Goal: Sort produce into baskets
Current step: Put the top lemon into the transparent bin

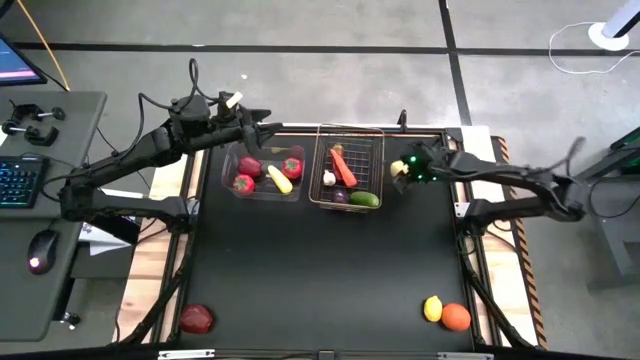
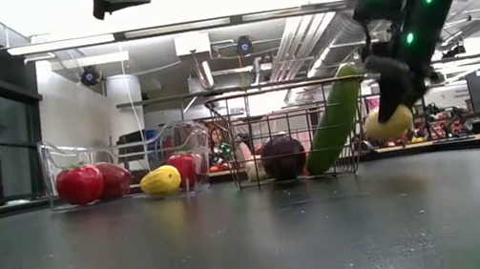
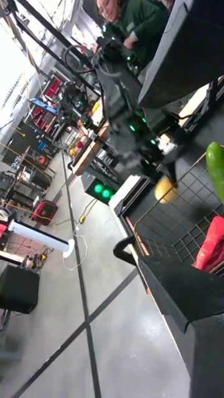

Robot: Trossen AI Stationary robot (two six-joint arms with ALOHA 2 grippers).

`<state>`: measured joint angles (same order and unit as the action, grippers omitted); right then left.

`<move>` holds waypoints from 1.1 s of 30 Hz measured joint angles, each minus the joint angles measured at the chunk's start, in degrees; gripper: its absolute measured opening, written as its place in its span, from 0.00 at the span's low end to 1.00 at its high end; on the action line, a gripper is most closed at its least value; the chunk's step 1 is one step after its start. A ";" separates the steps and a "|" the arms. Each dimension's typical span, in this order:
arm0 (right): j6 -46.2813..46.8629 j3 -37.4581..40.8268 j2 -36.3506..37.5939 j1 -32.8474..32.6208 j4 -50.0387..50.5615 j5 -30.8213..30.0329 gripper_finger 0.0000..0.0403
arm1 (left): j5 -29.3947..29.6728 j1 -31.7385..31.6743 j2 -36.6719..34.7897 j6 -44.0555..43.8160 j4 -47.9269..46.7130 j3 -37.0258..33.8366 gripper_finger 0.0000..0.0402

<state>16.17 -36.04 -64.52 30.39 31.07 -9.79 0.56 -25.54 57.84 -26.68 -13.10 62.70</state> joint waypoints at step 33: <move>15.53 -21.22 -36.02 -16.64 -69.39 6.36 0.52 | 0.39 -0.84 0.00 0.30 0.04 0.02 0.98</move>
<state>31.69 -57.26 -100.54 13.75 -38.32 -3.43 0.95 -26.37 57.84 -26.38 -13.06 62.71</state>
